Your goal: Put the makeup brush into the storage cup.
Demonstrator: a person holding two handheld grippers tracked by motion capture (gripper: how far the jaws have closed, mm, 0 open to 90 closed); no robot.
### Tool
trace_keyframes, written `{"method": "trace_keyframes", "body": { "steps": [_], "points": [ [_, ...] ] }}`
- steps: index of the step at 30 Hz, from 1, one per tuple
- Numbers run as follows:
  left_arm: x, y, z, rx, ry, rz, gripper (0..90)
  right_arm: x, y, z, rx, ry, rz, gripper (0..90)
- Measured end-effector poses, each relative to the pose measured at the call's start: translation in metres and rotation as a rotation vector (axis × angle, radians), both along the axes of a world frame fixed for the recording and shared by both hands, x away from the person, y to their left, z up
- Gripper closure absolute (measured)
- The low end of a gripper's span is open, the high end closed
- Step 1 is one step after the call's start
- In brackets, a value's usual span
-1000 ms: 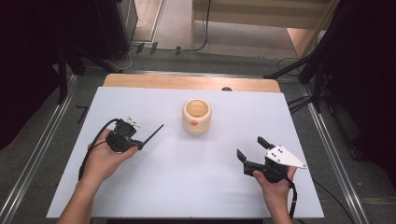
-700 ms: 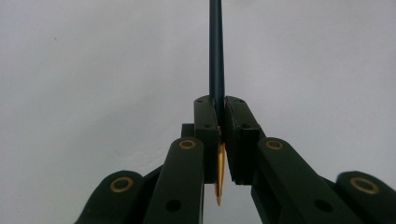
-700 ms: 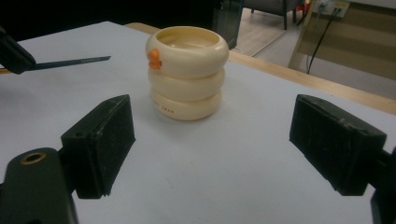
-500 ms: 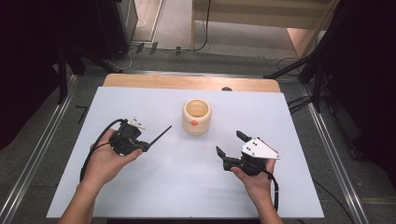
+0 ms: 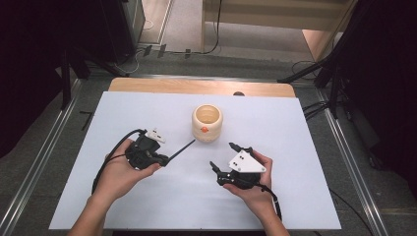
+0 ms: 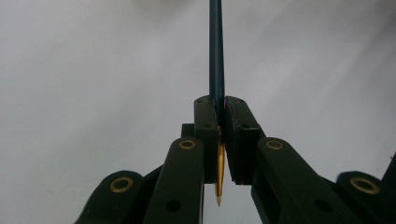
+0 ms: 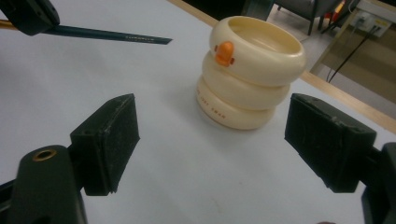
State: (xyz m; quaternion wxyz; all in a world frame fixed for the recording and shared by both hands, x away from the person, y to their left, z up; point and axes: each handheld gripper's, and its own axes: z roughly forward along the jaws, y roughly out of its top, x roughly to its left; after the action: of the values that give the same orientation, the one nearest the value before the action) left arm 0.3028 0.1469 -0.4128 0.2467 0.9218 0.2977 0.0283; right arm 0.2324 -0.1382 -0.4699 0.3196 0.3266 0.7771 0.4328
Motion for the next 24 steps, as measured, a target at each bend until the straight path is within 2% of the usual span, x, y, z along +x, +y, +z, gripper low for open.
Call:
{"method": "trace_keyframes", "body": {
  "steps": [3,6,10,14,18,20,21,22,23,24],
  "points": [
    [-0.003,-0.007,0.000,-0.002,0.002,-0.023,85.1,-0.001,0.009,-0.004,-0.043,-0.011,0.028,21.0],
    [-0.007,-0.014,0.000,-0.001,0.013,-0.049,85.1,0.000,0.016,-0.007,-0.061,-0.018,0.052,23.0],
    [-0.010,-0.019,-0.001,-0.003,0.017,-0.066,85.1,0.000,0.021,-0.011,-0.091,-0.055,0.068,23.2],
    [-0.011,-0.023,-0.002,0.003,0.020,-0.078,85.1,-0.001,0.025,-0.013,-0.110,-0.076,0.074,23.4],
    [-0.013,-0.028,-0.003,0.010,0.033,-0.098,85.1,-0.002,0.028,-0.017,-0.132,-0.101,0.060,27.4],
    [-0.015,-0.031,-0.004,0.011,0.038,-0.109,85.1,-0.004,0.033,-0.019,-0.156,-0.137,0.043,31.1],
    [-0.015,-0.031,-0.004,0.011,0.038,-0.109,85.1,-0.004,0.033,-0.019,-0.156,-0.137,0.043,31.1],
    [-0.015,-0.032,-0.004,0.010,0.040,-0.109,85.1,-0.004,0.034,-0.020,-0.167,-0.148,0.043,32.4],
    [-0.015,-0.033,-0.004,0.011,0.038,-0.115,85.1,-0.006,0.037,-0.022,-0.200,-0.168,0.051,34.4],
    [-0.015,-0.033,-0.004,0.011,0.038,-0.115,85.1,-0.006,0.037,-0.022,-0.200,-0.168,0.051,34.4]
  ]
}}
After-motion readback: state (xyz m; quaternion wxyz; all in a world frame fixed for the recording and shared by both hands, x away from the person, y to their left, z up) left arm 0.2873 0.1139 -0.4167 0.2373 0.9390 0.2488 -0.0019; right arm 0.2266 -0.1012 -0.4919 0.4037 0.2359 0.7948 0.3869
